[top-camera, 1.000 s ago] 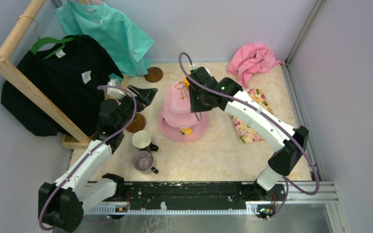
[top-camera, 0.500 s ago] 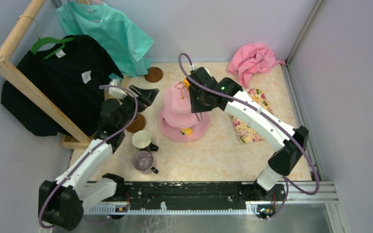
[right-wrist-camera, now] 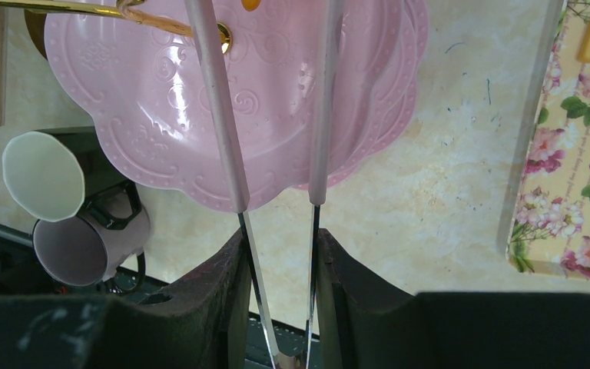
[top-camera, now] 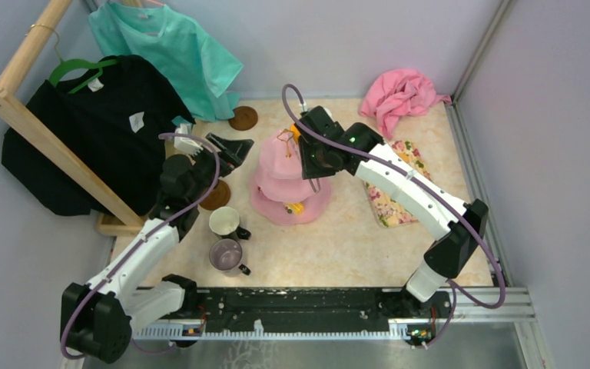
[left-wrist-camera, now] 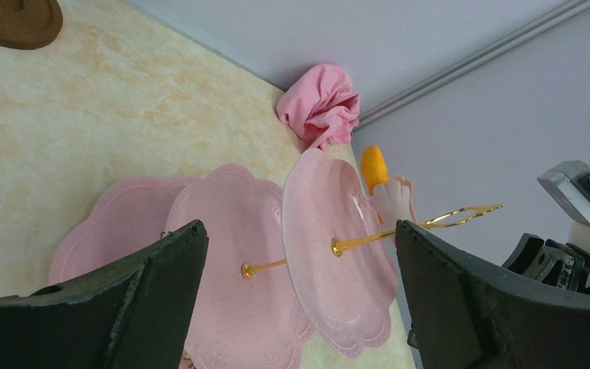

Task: Serve the afternoon tea
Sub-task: Place the desert on the desert table.

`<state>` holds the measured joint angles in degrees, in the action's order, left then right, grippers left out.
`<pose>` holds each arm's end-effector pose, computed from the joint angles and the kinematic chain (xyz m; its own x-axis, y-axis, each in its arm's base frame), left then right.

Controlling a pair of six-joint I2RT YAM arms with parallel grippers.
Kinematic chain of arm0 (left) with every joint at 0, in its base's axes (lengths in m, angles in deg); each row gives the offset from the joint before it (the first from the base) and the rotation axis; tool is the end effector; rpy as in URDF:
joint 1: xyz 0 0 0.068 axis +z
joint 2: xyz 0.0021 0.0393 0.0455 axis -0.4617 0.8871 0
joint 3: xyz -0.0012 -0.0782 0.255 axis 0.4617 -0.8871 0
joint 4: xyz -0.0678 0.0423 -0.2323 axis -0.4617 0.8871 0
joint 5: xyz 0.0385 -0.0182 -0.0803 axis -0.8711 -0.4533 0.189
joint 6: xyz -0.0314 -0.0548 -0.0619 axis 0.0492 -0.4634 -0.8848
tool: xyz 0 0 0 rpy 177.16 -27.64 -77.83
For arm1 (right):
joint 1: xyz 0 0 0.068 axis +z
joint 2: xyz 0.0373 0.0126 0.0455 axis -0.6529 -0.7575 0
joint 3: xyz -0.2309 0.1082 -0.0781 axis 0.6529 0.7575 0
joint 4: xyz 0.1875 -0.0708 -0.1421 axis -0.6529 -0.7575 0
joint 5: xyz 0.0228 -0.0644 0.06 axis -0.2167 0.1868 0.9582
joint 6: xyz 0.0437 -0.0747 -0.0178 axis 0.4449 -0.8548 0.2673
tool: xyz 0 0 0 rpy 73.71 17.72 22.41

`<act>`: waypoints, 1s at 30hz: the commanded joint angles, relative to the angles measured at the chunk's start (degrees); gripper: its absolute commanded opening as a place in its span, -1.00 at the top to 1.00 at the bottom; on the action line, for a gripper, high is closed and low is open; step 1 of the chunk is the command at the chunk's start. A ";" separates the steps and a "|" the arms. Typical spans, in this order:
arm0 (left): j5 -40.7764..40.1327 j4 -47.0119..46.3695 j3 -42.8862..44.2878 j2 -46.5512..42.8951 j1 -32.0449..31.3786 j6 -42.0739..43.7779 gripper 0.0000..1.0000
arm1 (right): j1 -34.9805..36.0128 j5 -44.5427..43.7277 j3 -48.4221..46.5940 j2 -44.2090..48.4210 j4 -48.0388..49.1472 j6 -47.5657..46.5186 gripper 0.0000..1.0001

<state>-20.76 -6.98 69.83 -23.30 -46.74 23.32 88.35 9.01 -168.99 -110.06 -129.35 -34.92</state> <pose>0.2541 -0.0959 0.3030 -0.3139 -0.6766 -0.6661 0.2638 0.6118 -0.7458 0.2405 0.2393 0.3371 -0.7942 -0.1314 -0.5932 -0.2743 0.9487 0.1571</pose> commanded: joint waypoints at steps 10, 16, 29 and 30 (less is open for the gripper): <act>-0.62 -1.37 2.57 0.04 -0.51 0.52 -0.92 | 0.75 -0.22 -1.72 0.92 2.09 -0.82 0.36; -0.74 -1.22 2.66 0.21 -0.53 0.72 -0.92 | 0.78 -0.04 -1.19 1.21 2.35 -1.14 0.33; -0.83 -2.07 2.68 1.53 -0.94 0.40 -0.92 | 0.80 -0.04 -0.16 2.19 2.82 -1.41 0.32; -0.82 -2.05 2.82 1.64 -1.04 0.44 -0.92 | 0.75 0.00 -0.22 2.31 2.88 -1.37 0.32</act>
<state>-21.22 -7.22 70.75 -21.82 -47.31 23.36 88.37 9.08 -168.75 -110.04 -129.27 -35.55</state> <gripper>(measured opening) 0.963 0.342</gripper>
